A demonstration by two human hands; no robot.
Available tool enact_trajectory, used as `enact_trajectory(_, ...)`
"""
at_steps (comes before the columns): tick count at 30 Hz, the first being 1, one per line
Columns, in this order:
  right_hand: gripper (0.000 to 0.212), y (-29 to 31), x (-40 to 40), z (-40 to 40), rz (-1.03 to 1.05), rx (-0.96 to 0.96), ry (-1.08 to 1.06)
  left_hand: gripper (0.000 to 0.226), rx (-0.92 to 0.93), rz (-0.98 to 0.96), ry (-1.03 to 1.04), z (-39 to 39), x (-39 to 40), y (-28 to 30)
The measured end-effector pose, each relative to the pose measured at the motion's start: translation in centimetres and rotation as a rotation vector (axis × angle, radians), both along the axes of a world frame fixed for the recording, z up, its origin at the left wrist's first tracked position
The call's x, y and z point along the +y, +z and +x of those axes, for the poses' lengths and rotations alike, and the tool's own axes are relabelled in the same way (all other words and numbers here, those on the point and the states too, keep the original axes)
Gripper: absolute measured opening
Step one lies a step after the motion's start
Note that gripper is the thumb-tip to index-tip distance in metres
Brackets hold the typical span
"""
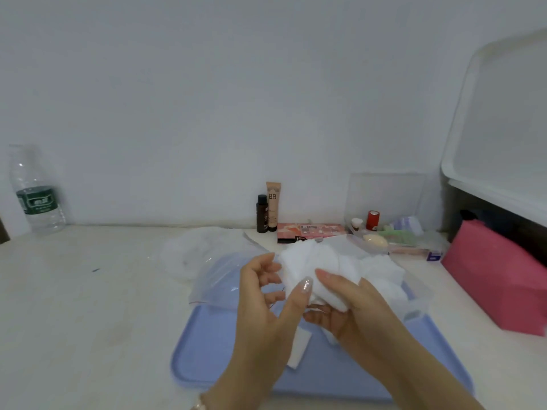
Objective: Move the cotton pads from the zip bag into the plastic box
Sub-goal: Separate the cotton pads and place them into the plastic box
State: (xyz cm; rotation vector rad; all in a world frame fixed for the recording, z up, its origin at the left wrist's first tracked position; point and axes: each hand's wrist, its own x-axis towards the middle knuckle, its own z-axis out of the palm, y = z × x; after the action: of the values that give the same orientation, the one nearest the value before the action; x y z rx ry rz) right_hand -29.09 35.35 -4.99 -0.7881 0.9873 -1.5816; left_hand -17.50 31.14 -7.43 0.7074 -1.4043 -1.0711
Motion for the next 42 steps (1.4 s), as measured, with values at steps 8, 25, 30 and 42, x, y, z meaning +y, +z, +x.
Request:
enact_trajectory(8,0.020,-1.5,0.0,1.9,0.041,0.224,-0.141,0.047,0.230,0.496,-0.507,0.2,-0.1,0.3)
enact_trajectory(25,0.032,-2.3,0.9,1.2,-0.183,1.037,-0.429,0.036,0.138,0.524,-0.496,1.2,-1.3,-0.3)
enact_trajectory(30,0.028,-1.9,0.4,0.6,-0.149,0.738,-0.440,0.036,0.199,0.545,-0.533,1.2,-1.4,-0.3)
enact_trajectory(42,0.024,-1.6,0.6,-0.3,-0.030,0.602,-0.386,0.038,0.306,0.688,-0.604,1.3,-1.9,-0.4)
